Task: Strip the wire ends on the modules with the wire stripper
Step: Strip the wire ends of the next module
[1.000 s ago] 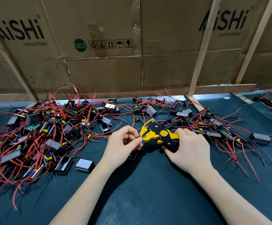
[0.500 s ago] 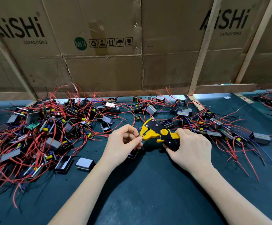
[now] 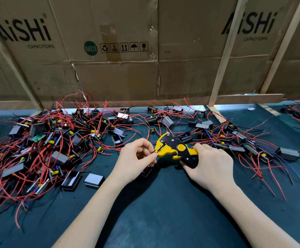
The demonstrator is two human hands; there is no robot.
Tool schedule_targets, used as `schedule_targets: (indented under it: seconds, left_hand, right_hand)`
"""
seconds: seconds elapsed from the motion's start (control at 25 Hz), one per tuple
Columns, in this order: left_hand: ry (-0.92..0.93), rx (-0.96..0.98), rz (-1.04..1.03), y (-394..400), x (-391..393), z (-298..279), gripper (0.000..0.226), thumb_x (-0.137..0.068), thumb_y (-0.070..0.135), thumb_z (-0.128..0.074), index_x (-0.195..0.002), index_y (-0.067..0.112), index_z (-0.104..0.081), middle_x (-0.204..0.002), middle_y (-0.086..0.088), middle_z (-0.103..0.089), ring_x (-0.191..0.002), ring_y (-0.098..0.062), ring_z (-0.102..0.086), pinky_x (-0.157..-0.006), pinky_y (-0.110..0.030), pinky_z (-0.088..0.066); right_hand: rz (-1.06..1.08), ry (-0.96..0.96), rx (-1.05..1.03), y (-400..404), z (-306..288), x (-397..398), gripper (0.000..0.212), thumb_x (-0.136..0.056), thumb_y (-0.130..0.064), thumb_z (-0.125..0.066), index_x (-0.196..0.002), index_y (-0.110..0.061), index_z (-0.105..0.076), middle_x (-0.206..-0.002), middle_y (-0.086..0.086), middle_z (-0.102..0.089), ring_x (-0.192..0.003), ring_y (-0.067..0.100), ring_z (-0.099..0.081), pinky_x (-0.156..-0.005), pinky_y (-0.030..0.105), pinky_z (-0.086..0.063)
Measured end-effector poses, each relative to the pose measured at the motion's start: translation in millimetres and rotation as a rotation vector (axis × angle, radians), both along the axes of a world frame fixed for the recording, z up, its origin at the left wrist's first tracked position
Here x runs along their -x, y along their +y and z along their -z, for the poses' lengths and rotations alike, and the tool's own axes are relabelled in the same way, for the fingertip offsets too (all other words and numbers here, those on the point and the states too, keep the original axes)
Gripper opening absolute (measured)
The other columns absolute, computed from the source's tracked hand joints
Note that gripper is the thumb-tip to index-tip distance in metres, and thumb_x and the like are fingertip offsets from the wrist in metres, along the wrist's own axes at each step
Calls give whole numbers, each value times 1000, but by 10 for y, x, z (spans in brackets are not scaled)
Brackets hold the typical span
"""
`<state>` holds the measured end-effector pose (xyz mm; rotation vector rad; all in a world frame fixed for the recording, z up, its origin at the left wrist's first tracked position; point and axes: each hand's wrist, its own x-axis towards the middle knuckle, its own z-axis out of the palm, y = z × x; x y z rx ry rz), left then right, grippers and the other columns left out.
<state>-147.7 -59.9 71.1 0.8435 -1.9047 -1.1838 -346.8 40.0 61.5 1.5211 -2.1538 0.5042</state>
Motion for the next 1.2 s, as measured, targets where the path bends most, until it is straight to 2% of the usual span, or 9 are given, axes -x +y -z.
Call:
schedule_targets:
  seconds: [0.16,0.28,0.48,0.56,0.68,0.8,0.96,1.04,1.2]
  left_hand:
    - [-15,-12,18,-7,-17,-18,12,-87,-1,-67,-83,5,-58,-63,-2,-69,-64,-23,-68,-70,-35,-59]
    - [-7,-36,36,-11,-32,-34,10,-88,0,-67,-86,2,-58,-64,-3,-69,-65,-23,-69,-71,-37,-59]
    - [30,-58,46,-7,-31,-35,10,-88,1,-68,-86,4,-59,-64,-3,-69,-65,-20,-69,-66,-26,-56]
    - [33,-73,25,-8,-14,-25,11,-89,6,-69,-92,8,-58,-63,-4,-70,-62,-20,-67,-65,-28,-55]
    - [-14,-88,-11,-7,17,-10,17,-92,25,-67,-106,19,-60,-57,0,-65,-51,-14,-59,-61,-26,-50]
    - [-94,26,-22,-4,43,0,10,-93,30,-64,-96,21,-67,-49,5,-52,-44,-9,-44,-54,-21,-39]
    - [100,-154,-98,-10,62,-17,17,-94,20,-64,-94,4,-69,-59,-9,-43,-48,-12,-33,-50,-19,-31]
    - [184,-265,-157,-28,44,-34,17,-94,16,-63,-91,-1,-67,-52,0,-42,-46,-9,-31,-47,-14,-30]
    - [243,-419,-161,-65,5,-29,16,-93,14,-63,-80,4,-64,-47,8,-34,-43,-8,-28,-44,-13,-27]
  right_hand:
    - [15,-29,-64,-1,-1,7,41,-68,-62,-68,-81,-24,-60,-76,-6,-64,-77,22,-65,-58,27,-28]
    - [42,-41,-122,2,-8,5,43,-72,-67,-60,-86,-26,-57,-82,-6,-65,-85,21,-65,-60,28,-29]
    - [60,-41,-140,1,-39,-8,43,-76,-66,-56,-91,-26,-58,-87,-5,-66,-88,23,-65,-61,28,-30]
    - [66,-49,-129,2,-51,-24,43,-75,-64,-59,-91,-24,-60,-86,-4,-67,-86,24,-65,-60,28,-30]
    - [-11,-22,-46,13,-42,-54,46,-60,-55,-78,-80,-16,-62,-73,-1,-64,-71,27,-65,-56,27,-34]
    - [-90,-7,72,3,-10,-90,52,-53,-51,-83,-79,-11,-61,-71,2,-61,-69,30,-61,-61,34,-44]
    - [-95,-137,31,-46,-12,-90,60,-61,-64,-71,-103,-21,-63,-95,-3,-61,-95,25,-57,-80,38,-37]
    - [-142,-199,-33,-41,-8,-77,71,-62,-63,-68,-121,-25,-59,-108,-4,-57,-105,23,-53,-85,37,-34]
    - [-144,-101,-114,-51,40,-99,88,-70,-50,-66,-145,-9,-42,-121,7,-54,-110,30,-50,-93,39,-39]
